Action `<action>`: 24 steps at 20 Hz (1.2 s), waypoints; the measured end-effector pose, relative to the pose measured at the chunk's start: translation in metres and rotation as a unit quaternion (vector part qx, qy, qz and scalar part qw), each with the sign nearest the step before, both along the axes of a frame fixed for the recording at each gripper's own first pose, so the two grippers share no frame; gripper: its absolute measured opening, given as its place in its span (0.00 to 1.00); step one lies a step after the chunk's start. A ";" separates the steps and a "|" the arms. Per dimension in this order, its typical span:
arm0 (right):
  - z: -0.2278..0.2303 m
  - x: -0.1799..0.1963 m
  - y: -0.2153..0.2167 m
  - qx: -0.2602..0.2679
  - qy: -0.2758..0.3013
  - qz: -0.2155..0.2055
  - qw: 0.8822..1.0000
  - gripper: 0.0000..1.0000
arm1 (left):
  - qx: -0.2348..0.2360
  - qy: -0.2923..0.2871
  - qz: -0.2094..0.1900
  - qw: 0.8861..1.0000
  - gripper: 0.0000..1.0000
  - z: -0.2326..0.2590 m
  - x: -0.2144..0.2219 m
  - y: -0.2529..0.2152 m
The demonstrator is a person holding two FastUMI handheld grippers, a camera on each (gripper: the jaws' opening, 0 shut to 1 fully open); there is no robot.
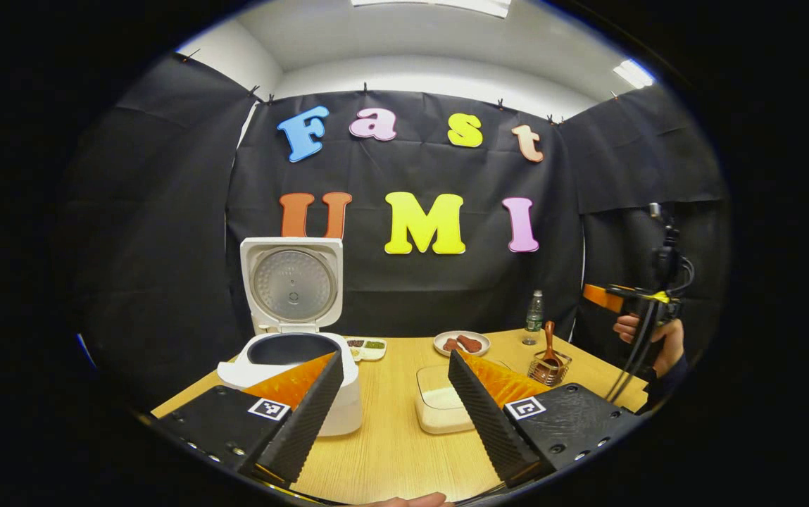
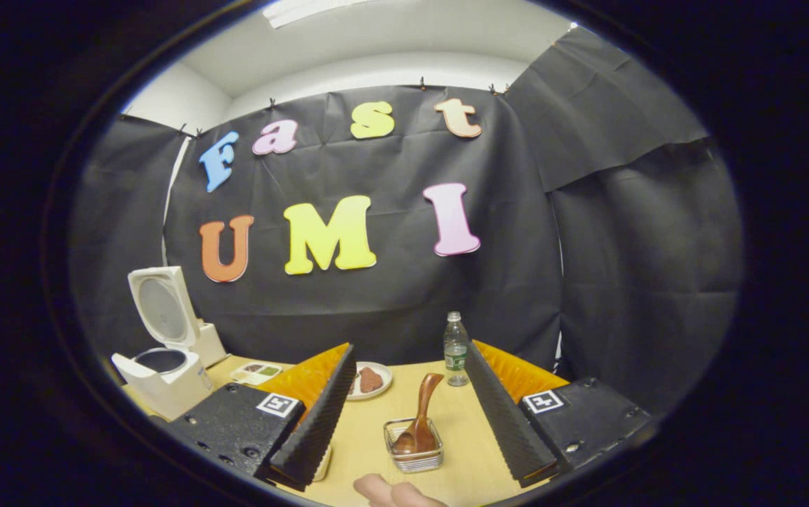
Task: Close the left gripper, press the button to open the rice cooker; take a wooden spoon from the chopstick holder with the right hand, scoop a spoonful of rice and pour it into the rice cooker, then put the wooden spoon back into the chopstick holder.
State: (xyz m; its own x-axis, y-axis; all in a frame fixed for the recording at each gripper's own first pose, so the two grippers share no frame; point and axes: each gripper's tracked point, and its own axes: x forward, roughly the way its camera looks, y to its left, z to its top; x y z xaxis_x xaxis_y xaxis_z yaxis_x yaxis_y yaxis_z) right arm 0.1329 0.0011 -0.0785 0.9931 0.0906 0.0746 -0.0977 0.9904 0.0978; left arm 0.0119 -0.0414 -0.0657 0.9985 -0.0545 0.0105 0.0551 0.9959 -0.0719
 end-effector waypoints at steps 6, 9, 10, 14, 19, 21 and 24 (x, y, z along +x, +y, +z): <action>0.008 -0.053 0.018 -0.014 0.000 0.028 1.000 1.00 | 0.018 -0.015 0.027 0.999 0.95 0.033 0.047 0.050; 0.010 -0.067 0.023 -0.021 -0.002 0.036 0.999 1.00 | 0.025 -0.012 0.044 0.999 0.95 0.048 0.076 0.077; 0.013 -0.070 0.024 -0.026 -0.008 0.039 0.999 1.00 | 0.022 -0.008 0.053 0.998 0.95 0.050 0.086 0.090; 0.013 -0.070 0.032 -0.033 -0.020 0.056 0.998 1.00 | 0.013 -0.027 0.073 0.997 0.95 0.075 0.131 0.127; 0.019 -0.051 0.034 -0.077 -0.012 0.050 0.996 1.00 | 0.053 -0.049 0.148 0.986 0.95 0.101 0.185 0.195; 0.018 -0.046 0.040 -0.093 -0.002 0.059 0.994 0.94 | 0.033 -0.048 0.123 0.991 0.95 0.109 0.207 0.191; 0.018 -0.040 0.059 -0.085 0.010 0.095 0.992 0.95 | 0.006 -0.054 0.132 0.990 0.95 0.125 0.236 0.208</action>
